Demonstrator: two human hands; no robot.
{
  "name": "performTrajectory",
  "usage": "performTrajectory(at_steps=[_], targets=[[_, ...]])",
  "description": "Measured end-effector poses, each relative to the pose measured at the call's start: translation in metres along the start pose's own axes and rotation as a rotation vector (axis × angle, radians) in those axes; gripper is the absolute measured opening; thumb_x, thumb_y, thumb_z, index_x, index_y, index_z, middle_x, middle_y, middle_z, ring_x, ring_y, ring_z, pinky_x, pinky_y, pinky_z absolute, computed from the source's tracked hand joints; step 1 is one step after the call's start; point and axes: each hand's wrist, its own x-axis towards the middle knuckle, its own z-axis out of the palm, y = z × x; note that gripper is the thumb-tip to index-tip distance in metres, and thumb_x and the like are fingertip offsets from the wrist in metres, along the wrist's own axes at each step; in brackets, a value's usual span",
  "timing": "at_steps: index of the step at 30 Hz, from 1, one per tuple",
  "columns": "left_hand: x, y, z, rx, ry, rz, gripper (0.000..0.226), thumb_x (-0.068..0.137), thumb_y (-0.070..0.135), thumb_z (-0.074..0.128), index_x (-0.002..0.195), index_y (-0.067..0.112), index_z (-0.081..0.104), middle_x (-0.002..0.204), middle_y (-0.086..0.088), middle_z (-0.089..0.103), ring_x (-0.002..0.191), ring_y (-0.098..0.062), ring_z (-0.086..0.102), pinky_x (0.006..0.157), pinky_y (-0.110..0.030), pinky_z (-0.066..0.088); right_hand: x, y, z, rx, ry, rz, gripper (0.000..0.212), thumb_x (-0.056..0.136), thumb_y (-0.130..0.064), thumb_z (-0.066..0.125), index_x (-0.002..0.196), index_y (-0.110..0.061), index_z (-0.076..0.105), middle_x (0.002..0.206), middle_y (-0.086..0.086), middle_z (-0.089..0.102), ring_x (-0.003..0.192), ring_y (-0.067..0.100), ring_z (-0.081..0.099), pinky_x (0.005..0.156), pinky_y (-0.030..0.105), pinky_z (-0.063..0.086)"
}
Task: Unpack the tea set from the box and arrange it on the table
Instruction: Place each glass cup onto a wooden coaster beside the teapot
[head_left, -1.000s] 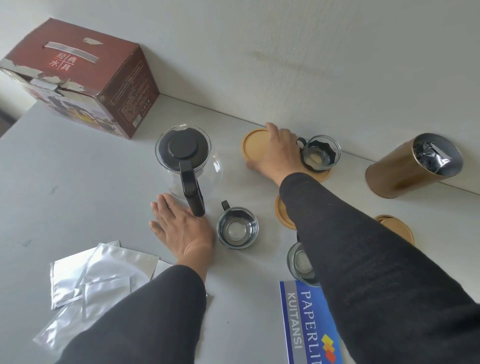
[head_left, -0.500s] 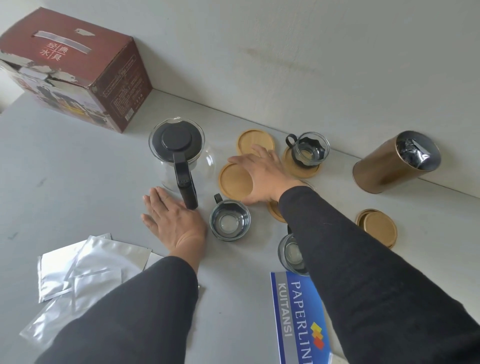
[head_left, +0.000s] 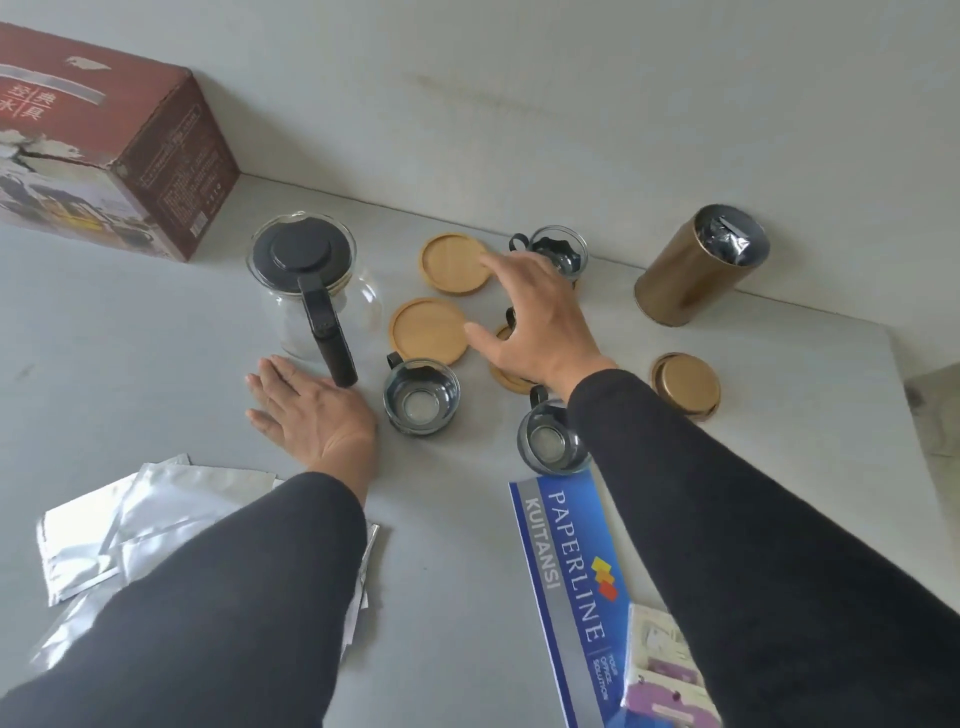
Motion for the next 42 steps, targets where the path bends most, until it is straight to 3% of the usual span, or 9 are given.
performTrajectory(at_steps=[3, 5, 8, 11, 16, 21, 27, 36, 42], targets=[[-0.003, -0.003, -0.007, -0.035, -0.036, 0.052, 0.06, 0.097, 0.019, 0.026, 0.151, 0.007, 0.005, 0.16, -0.002, 0.003, 0.148, -0.019, -0.005, 0.12, -0.041, -0.005, -0.042, -0.01, -0.005, -0.001, 0.22, 0.059, 0.067, 0.072, -0.047, 0.064, 0.125, -0.008, 0.054, 0.11, 0.006, 0.06, 0.105, 0.023, 0.052, 0.089, 0.027, 0.037], [-0.002, -0.005, -0.011, -0.064, -0.074, 0.061, 0.06, 0.097, 0.019, 0.025, 0.152, 0.007, 0.005, 0.16, -0.001, 0.001, 0.148, -0.018, -0.007, 0.12, -0.04, -0.006, -0.073, -0.015, -0.004, -0.025, 0.27, 0.128, 0.071, 0.072, -0.051, 0.065, 0.128, -0.009, 0.052, 0.113, 0.006, 0.058, 0.105, 0.023, 0.05, 0.088, 0.03, 0.04], [0.0, -0.008, -0.015, -0.081, -0.124, 0.066, 0.061, 0.096, 0.017, 0.027, 0.152, 0.008, 0.003, 0.16, 0.0, -0.001, 0.147, -0.017, -0.009, 0.12, -0.038, -0.007, -0.113, -0.015, 0.005, -0.096, 0.273, 0.306, 0.081, 0.071, -0.06, 0.064, 0.134, -0.012, 0.046, 0.12, 0.008, 0.055, 0.112, 0.027, 0.048, 0.088, 0.038, 0.045], [0.004, -0.015, -0.019, -0.095, -0.168, 0.097, 0.061, 0.096, 0.014, 0.029, 0.152, 0.009, 0.005, 0.16, 0.002, -0.001, 0.148, -0.015, -0.008, 0.12, -0.035, -0.007, -0.141, -0.015, 0.017, -0.125, 0.175, 0.532, 0.088, 0.069, -0.063, 0.067, 0.138, -0.016, 0.038, 0.125, 0.008, 0.051, 0.115, 0.027, 0.046, 0.086, 0.043, 0.047], [0.009, -0.022, -0.027, -0.146, -0.218, 0.133, 0.061, 0.095, 0.01, 0.034, 0.151, 0.01, 0.011, 0.16, 0.003, 0.003, 0.148, -0.014, -0.004, 0.12, -0.033, -0.002, -0.154, -0.018, 0.033, 0.066, 0.155, 0.687, 0.089, 0.07, -0.051, 0.075, 0.14, -0.016, 0.033, 0.131, 0.011, 0.046, 0.12, 0.026, 0.045, 0.093, 0.044, 0.048], [0.013, -0.027, -0.029, -0.16, -0.219, 0.153, 0.062, 0.093, 0.01, 0.036, 0.151, 0.011, 0.013, 0.16, 0.005, 0.005, 0.148, -0.013, -0.003, 0.119, -0.03, -0.002, -0.15, -0.024, 0.036, 0.162, 0.214, 0.699, 0.091, 0.068, -0.039, 0.082, 0.14, -0.012, 0.033, 0.13, 0.011, 0.045, 0.12, 0.026, 0.045, 0.098, 0.039, 0.045], [0.011, -0.028, -0.029, -0.176, -0.211, 0.159, 0.063, 0.094, 0.013, 0.038, 0.151, 0.01, 0.013, 0.16, 0.004, 0.006, 0.148, -0.013, -0.002, 0.119, -0.03, -0.002, -0.147, -0.045, 0.024, 0.141, 0.329, 0.582, 0.082, 0.057, -0.033, 0.085, 0.124, -0.005, 0.046, 0.112, 0.009, 0.049, 0.101, 0.025, 0.051, 0.084, 0.035, 0.051], [0.005, -0.023, -0.023, -0.181, -0.134, 0.13, 0.061, 0.093, 0.017, 0.037, 0.15, 0.011, 0.016, 0.159, 0.002, 0.01, 0.148, -0.015, 0.0, 0.12, -0.034, -0.001, -0.077, -0.054, -0.013, 0.212, 0.38, 0.408, 0.086, 0.055, -0.03, 0.088, 0.124, -0.003, 0.046, 0.116, 0.01, 0.044, 0.098, 0.009, 0.046, 0.08, 0.007, 0.036], [-0.003, -0.021, -0.012, -0.07, -0.045, 0.157, 0.06, 0.094, 0.02, 0.032, 0.151, 0.01, 0.013, 0.159, -0.002, 0.01, 0.148, -0.017, 0.001, 0.12, -0.037, -0.001, -0.02, -0.037, -0.003, 0.235, 0.331, 0.39, 0.086, 0.059, -0.035, 0.087, 0.126, -0.004, 0.043, 0.122, 0.01, 0.044, 0.11, 0.02, 0.046, 0.084, 0.013, 0.034]])
